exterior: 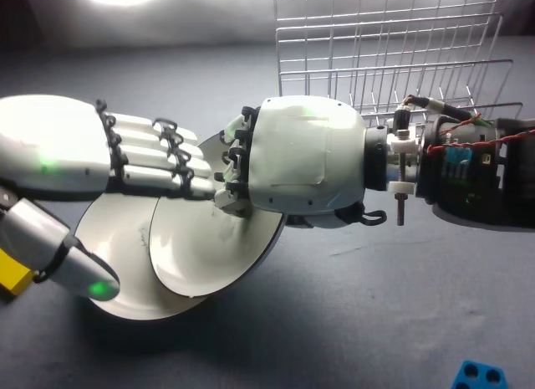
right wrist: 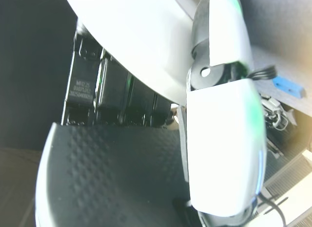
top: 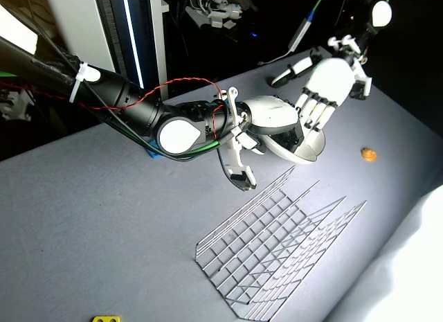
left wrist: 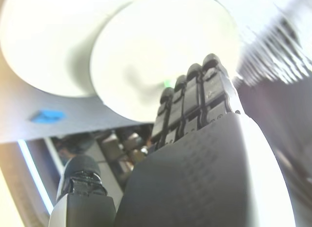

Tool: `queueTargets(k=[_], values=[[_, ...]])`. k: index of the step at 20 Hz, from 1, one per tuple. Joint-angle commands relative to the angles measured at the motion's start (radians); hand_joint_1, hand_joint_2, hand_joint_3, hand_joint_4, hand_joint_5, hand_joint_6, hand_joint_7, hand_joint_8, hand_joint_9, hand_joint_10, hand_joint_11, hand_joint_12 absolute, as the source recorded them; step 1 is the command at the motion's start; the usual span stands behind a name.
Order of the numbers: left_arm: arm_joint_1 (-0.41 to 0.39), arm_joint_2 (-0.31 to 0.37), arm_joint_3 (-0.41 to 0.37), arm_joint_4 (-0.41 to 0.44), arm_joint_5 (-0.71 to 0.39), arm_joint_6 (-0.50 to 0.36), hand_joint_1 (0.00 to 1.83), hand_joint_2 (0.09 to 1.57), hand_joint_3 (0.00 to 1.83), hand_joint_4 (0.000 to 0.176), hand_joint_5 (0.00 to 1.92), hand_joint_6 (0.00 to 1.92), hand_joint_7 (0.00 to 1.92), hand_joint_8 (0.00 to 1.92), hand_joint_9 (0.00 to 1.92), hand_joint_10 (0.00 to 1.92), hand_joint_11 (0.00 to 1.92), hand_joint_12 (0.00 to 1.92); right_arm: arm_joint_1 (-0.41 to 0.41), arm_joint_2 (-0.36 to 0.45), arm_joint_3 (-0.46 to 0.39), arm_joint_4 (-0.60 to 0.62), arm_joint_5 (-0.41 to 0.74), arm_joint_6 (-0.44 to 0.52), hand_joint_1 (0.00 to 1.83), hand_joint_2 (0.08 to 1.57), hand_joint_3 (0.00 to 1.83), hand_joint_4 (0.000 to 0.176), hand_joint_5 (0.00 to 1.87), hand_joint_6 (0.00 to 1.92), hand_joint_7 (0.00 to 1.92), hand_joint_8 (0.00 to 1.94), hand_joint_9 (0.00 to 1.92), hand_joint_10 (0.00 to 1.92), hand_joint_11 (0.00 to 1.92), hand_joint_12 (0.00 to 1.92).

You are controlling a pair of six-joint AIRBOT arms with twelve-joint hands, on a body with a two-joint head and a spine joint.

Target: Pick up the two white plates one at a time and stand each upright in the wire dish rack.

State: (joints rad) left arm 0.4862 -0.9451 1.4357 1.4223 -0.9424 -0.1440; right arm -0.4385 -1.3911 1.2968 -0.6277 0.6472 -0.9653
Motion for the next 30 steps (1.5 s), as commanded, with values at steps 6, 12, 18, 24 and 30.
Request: queueTargets(k=[6, 12, 18, 24, 30], values=[[-0.033, 0.050, 0.050, -0.063, -0.045, -0.017, 0.00, 1.04, 0.00, 0.000, 0.00, 0.00, 0.00, 0.00, 0.00, 0.00, 0.00, 0.00, 0.026, 0.039, -0.051, 0.032, 0.089, 0.063, 1.40, 1.04, 0.00, 0.000, 1.04, 0.88, 1.21, 0.56, 1.06, 0.92, 0.90, 1.00], [-0.037, 0.095, 0.075, -0.017, -0.049, -0.079, 0.00, 1.04, 0.00, 0.000, 0.00, 0.00, 0.00, 0.00, 0.00, 0.00, 0.00, 0.00, 0.068, 0.081, -0.102, 0.032, 0.071, 0.227, 1.40, 1.04, 0.00, 0.000, 1.04, 0.85, 1.22, 0.55, 1.07, 0.90, 0.91, 1.01], [-0.023, 0.145, 0.024, 0.024, -0.034, -0.114, 0.00, 1.03, 0.00, 0.000, 0.00, 0.00, 0.00, 0.00, 0.00, 0.00, 0.00, 0.00, 0.120, 0.144, -0.177, 0.032, 0.070, 0.348, 1.39, 1.07, 0.00, 0.000, 0.97, 0.97, 1.12, 0.72, 1.01, 1.00, 0.86, 1.06], [-0.005, 0.102, 0.089, 0.026, -0.028, -0.110, 0.00, 1.04, 0.00, 0.000, 0.00, 0.00, 0.00, 0.00, 0.00, 0.00, 0.00, 0.00, 0.214, 0.213, -0.219, 0.032, 0.017, 0.637, 1.39, 1.04, 0.00, 0.000, 1.04, 0.88, 1.18, 0.62, 1.07, 0.90, 0.89, 1.01], [-0.004, 0.116, 0.064, 0.030, -0.045, -0.098, 0.00, 1.04, 0.00, 0.000, 0.00, 0.00, 0.00, 0.00, 0.00, 0.00, 0.00, 0.00, 0.312, 0.274, -0.232, 0.032, -0.065, 0.936, 1.39, 1.05, 0.00, 0.000, 1.02, 0.89, 1.16, 0.67, 1.07, 0.91, 0.91, 0.99]])
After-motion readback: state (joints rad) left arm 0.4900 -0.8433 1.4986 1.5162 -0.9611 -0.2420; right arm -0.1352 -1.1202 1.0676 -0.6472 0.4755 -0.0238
